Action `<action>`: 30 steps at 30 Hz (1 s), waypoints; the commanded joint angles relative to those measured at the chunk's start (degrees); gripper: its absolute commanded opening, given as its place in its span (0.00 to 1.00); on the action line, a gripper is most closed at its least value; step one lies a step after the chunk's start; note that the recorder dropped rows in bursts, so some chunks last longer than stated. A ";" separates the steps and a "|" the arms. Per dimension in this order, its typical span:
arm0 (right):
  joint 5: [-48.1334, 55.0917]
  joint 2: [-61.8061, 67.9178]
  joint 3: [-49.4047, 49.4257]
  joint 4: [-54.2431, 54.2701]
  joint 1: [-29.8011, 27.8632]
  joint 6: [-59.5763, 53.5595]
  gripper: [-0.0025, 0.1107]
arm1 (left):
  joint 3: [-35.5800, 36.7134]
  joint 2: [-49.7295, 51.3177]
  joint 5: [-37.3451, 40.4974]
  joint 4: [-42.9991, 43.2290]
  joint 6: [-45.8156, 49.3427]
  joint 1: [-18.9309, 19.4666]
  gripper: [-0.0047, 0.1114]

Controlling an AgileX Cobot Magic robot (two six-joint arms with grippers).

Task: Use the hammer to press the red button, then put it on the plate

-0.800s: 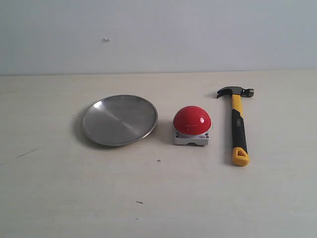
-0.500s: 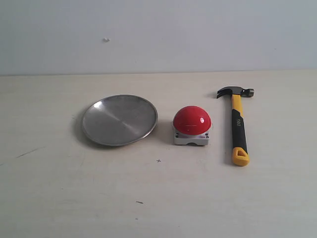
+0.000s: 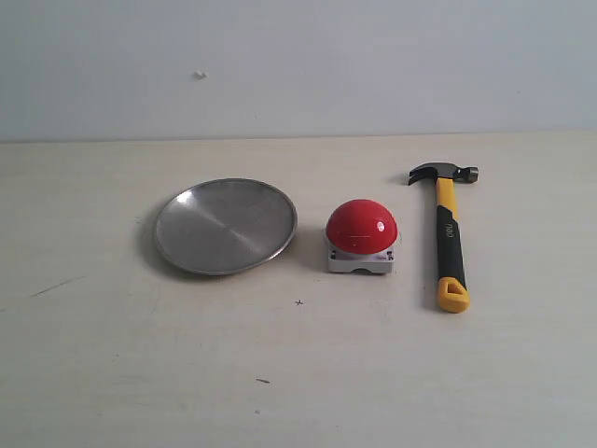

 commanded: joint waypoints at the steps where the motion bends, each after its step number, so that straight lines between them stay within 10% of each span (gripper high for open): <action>1: -7.69 -0.35 0.33 -0.16 -0.19 2.68 0.02 | 0.02 -0.44 -0.57 0.23 -0.46 -0.01 0.04; 9: -17.09 21.04 -13.89 -14.08 -0.19 8.41 0.02 | 0.02 -0.44 -0.57 0.23 -0.46 -0.01 0.04; 18: 25.66 76.85 -50.02 -23.65 -0.19 6.28 0.02 | 0.02 -0.44 -0.57 0.23 -0.46 -0.01 0.04; 30: 67.07 107.25 -89.15 -19.41 3.20 -1.99 0.02 | 0.02 -0.44 -0.57 0.33 -0.46 -0.01 0.04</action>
